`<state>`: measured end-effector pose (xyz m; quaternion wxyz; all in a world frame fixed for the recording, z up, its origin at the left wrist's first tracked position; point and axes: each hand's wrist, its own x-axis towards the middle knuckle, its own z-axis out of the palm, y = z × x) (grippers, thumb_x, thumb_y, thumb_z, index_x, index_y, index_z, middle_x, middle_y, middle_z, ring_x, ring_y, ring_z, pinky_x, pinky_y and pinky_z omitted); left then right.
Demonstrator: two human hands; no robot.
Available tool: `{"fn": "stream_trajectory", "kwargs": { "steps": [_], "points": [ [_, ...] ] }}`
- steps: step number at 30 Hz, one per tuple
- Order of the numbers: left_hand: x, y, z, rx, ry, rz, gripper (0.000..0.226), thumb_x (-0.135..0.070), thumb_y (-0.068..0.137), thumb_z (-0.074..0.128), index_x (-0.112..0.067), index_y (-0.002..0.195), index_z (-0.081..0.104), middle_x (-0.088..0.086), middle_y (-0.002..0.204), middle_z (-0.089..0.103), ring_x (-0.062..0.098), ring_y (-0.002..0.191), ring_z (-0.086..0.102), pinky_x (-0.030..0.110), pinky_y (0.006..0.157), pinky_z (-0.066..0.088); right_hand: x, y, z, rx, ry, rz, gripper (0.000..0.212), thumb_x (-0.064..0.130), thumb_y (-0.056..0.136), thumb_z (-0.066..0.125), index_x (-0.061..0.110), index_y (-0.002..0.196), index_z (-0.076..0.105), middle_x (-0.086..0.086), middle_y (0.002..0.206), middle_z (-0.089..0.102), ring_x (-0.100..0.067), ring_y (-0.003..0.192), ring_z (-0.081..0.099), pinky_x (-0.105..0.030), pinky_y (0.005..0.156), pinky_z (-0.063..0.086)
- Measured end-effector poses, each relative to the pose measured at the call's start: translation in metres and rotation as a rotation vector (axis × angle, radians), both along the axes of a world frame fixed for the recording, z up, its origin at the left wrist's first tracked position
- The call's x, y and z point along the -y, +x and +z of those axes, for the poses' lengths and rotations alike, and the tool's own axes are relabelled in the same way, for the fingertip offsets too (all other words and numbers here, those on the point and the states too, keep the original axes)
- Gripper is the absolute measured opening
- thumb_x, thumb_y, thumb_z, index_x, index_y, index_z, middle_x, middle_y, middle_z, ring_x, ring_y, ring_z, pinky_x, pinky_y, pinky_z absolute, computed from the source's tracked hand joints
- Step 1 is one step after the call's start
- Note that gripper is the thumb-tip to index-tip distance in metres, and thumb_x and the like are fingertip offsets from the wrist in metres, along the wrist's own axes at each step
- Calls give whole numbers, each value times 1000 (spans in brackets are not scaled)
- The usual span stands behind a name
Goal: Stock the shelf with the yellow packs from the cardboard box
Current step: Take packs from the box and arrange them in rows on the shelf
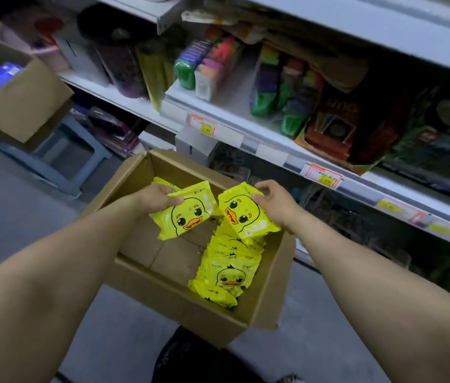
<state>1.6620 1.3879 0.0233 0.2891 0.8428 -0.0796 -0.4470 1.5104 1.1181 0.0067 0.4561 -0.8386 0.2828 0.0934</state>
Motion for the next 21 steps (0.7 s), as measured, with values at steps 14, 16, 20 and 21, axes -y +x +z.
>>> {"fn": "stream_trajectory", "kwargs": {
  "steps": [14,16,20,21],
  "points": [
    [83,-62,95,161,-118,-64,25,-36,93,65,-14,106,67,2,94,71,19,85,67,29,80,52,67,-93,97,100,236,5,50,28,67,92,30,108,65,1,118,66,-18,104,68,-37,87,58],
    [98,-83,112,182,-142,-69,35,-41,91,65,-10,107,69,7,100,73,23,91,69,37,88,54,84,-118,113,131,211,18,62,23,65,93,32,118,62,0,121,66,-20,105,68,-40,91,57],
    [125,-127,147,175,-262,-76,36,-35,86,72,-7,109,69,10,96,75,26,87,71,41,90,54,113,-163,154,168,66,20,92,19,69,91,30,147,43,6,131,59,-15,113,61,-30,94,49],
    [134,-139,157,186,-282,-91,36,-32,84,75,-7,108,69,11,96,75,27,88,71,40,90,54,122,-178,166,172,51,7,89,17,69,90,27,145,45,6,128,60,-13,109,62,-27,90,50]
  ]
}}
